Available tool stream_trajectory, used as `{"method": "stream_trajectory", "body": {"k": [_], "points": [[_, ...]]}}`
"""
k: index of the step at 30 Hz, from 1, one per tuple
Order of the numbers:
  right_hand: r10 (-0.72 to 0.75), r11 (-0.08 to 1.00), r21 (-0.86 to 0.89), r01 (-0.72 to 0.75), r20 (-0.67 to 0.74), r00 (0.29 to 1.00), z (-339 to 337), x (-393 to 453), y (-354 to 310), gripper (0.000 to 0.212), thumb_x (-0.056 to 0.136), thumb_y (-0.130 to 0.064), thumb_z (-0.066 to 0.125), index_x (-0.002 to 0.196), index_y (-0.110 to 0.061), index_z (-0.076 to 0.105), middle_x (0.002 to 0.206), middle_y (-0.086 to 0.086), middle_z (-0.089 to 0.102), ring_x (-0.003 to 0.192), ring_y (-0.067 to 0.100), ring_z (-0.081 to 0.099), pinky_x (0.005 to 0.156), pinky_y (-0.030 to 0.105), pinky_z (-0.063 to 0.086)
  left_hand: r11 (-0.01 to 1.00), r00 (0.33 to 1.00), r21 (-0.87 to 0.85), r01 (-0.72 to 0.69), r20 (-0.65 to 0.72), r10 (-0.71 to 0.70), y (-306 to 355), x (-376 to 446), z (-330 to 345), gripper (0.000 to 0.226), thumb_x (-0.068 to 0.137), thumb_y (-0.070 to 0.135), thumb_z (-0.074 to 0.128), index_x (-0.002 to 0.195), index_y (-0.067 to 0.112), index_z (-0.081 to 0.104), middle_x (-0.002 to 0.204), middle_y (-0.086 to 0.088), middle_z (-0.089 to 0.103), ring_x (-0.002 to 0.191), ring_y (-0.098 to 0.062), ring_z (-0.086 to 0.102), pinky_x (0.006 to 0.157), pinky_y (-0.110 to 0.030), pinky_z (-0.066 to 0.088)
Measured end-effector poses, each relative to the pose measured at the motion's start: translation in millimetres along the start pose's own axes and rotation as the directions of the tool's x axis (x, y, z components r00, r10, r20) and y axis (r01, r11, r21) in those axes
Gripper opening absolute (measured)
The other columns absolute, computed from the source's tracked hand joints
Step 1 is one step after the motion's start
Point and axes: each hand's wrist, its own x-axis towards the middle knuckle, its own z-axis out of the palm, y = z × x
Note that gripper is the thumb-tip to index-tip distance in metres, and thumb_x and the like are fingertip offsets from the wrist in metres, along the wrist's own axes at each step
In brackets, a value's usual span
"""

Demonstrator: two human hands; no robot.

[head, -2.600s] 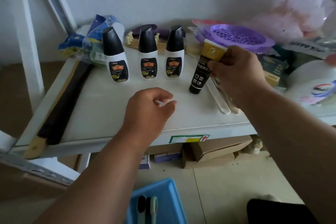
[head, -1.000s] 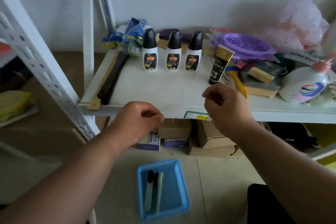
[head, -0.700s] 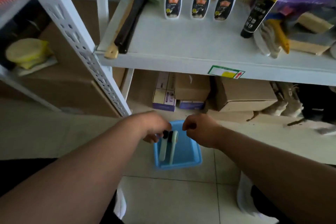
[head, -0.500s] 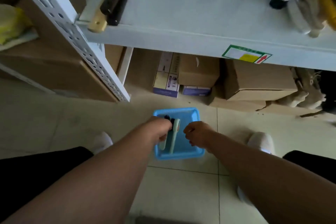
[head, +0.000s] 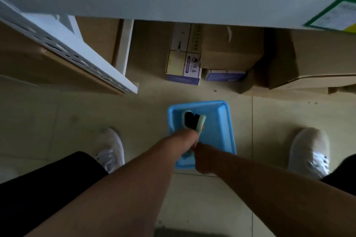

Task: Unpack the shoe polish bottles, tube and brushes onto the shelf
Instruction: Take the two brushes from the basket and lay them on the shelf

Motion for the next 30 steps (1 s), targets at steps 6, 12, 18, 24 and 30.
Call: {"method": "stream_trajectory", "body": {"k": [6,12,18,24,30], "points": [[0.114,0.97,0.224,-0.089,-0.1,0.988,-3.7,2.4,16.3,0.038,0.089,-0.015,0.058,0.126,-0.017,0.065,0.107,0.007,0.069,0.107,0.03,0.07,0.077,0.031,0.053,0.999,0.999,-0.048,-0.022,-0.034,0.021,-8.4,14.5,11.8,0.01,0.076,-0.002,0.061,0.075,0.006,0.068,0.068,-0.013,0.066,0.067,-0.028,0.07,0.06,-0.031,0.06],[0.078,0.888,0.451,0.084,-0.33,0.941,-0.5,-2.1,31.4,0.027,0.09,-0.037,0.058,0.116,-0.034,0.064,0.097,0.004,0.073,0.088,0.026,0.071,0.071,0.031,0.054,0.971,0.989,-0.221,-0.095,0.087,0.117,-16.5,12.6,-6.2,0.035,0.089,0.005,0.056,0.104,0.031,0.075,0.106,-0.013,0.076,0.099,-0.027,0.072,0.079,-0.04,0.064],[0.291,0.707,0.705,0.046,-0.35,0.89,-33.0,-8.1,24.4,0.004,0.085,-0.024,0.066,0.083,-0.025,0.07,0.075,0.001,0.068,0.067,0.024,0.066,0.049,0.023,0.046,0.937,0.983,-0.333,-0.108,0.106,0.151,-9.8,4.5,-15.9,0.048,0.092,-0.012,0.057,0.119,0.026,0.068,0.113,-0.02,0.072,0.092,-0.031,0.072,0.077,-0.042,0.061],[0.337,0.658,0.745,0.112,-0.424,0.84,-69.2,-54.8,14.4,0.014,0.093,-0.015,0.058,0.096,-0.023,0.068,0.078,0.004,0.067,0.058,0.02,0.063,0.046,0.023,0.051,0.908,0.927,-0.285,-0.306,0.126,0.353,10.3,-45.1,-36.4,0.064,0.091,-0.023,0.055,0.136,0.023,0.057,0.127,-0.034,0.064,0.094,-0.044,0.075,0.085,-0.057,0.065],[0.311,0.697,0.686,0.209,-0.552,0.774,-99.4,-140.9,-15.5,0.02,0.092,-0.012,0.054,0.099,-0.026,0.066,0.091,0.011,0.073,0.074,0.032,0.074,0.064,0.044,0.064,0.847,0.858,-0.202,-0.492,0.052,0.511,23.6,-148.0,-64.0,0.058,0.091,-0.019,0.057,0.114,0.034,0.064,0.12,-0.028,0.068,0.096,-0.048,0.077,0.079,-0.058,0.067]]}}
